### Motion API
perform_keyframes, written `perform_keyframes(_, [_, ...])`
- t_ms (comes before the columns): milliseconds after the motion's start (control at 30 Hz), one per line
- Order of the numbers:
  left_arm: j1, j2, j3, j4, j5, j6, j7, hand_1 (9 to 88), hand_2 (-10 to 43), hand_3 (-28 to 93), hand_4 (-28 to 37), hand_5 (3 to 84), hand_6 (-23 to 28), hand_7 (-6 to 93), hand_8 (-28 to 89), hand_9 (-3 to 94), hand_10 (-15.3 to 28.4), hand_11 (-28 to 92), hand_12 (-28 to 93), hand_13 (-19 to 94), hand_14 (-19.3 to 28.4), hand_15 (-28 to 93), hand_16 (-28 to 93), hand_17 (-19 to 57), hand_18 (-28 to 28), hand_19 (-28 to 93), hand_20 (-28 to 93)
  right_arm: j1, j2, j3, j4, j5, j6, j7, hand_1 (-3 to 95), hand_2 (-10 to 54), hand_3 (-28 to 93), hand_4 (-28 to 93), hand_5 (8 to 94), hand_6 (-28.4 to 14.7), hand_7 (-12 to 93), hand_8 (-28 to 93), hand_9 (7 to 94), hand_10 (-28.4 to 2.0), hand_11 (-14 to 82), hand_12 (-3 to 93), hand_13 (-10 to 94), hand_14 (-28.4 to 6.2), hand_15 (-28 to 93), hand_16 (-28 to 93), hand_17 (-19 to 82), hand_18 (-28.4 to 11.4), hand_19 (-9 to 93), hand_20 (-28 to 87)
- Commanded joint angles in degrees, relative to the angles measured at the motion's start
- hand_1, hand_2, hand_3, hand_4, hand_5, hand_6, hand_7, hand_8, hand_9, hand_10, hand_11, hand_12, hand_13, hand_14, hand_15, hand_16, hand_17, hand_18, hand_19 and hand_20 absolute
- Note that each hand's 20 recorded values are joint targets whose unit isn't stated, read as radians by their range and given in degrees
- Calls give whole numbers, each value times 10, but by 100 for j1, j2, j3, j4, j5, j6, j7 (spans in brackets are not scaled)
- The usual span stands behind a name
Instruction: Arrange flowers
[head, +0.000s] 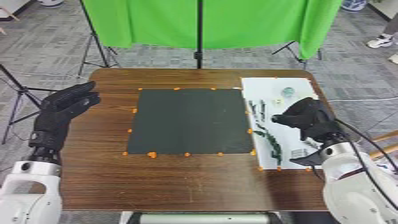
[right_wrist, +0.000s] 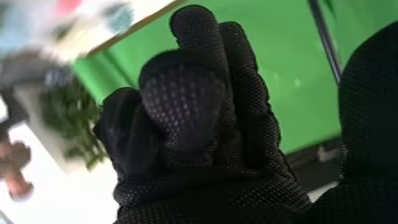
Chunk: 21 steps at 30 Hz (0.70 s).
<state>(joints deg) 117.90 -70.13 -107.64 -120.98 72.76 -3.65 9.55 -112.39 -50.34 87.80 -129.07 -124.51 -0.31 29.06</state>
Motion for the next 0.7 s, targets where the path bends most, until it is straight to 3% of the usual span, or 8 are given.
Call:
perform_keyframes(33, [55, 94, -42, -33, 37, -134, -150, 382, -77, 580, -155, 485, 52, 130, -64, 489, 140, 187, 107, 402, 191, 254, -7, 90, 163, 316, 292, 107, 497, -356, -135, -665, -838, 775, 323, -95, 619, -262, 720, -63, 158, -63, 801, -161, 214, 217, 881, -44, 580, 300, 612, -139, 932, 537])
perform_keyframes(333, [117, 155, -121, -95, 63, -172, -229, 383, -77, 579, -156, 484, 53, 127, -63, 486, 140, 186, 107, 400, 191, 251, -7, 89, 162, 314, 291, 938, 889, -1366, 281, -768, -1144, 1415, 366, -95, 597, -254, 752, -70, 163, -53, 841, -166, 226, 226, 915, -32, 561, 328, 654, -117, 932, 524])
perform_keyframes(700, [136, 202, -144, -83, 47, -233, -315, 383, -75, 577, -156, 482, 56, 124, -62, 482, 142, 182, 108, 396, 192, 250, -5, 87, 162, 312, 290, 1364, 936, -1998, 442, -418, -1741, 1774, 359, -95, 569, -239, 786, -71, 171, -47, 871, -167, 244, 236, 937, -24, 538, 342, 684, -97, 932, 487])
